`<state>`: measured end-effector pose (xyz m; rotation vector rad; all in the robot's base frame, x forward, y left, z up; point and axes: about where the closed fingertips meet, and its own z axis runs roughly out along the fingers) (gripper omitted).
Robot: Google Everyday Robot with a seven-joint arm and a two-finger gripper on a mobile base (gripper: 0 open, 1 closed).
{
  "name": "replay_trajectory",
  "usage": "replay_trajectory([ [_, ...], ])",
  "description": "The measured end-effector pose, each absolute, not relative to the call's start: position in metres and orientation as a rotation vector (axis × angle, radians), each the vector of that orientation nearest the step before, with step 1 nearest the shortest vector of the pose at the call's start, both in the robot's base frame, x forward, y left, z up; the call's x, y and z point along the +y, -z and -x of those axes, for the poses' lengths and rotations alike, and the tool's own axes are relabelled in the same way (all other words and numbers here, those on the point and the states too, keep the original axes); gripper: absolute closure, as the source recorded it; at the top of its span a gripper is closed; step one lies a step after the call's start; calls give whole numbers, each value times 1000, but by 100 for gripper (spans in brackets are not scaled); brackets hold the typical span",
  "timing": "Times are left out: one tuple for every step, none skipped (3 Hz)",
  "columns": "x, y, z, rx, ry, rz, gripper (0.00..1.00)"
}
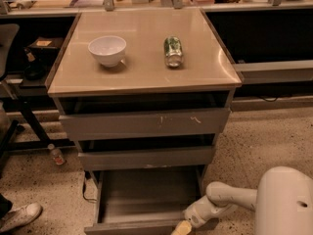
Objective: Open bottom drawer
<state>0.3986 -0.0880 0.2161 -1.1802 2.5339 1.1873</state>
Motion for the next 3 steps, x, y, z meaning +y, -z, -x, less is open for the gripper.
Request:
replay_trajectory([
  [-103,-216,-382,2580,-1202,1151,0],
  [-114,-218,-369,2612,-1203,1118,0],
  [-133,-222,-345,2648,-1211,1049,0],
])
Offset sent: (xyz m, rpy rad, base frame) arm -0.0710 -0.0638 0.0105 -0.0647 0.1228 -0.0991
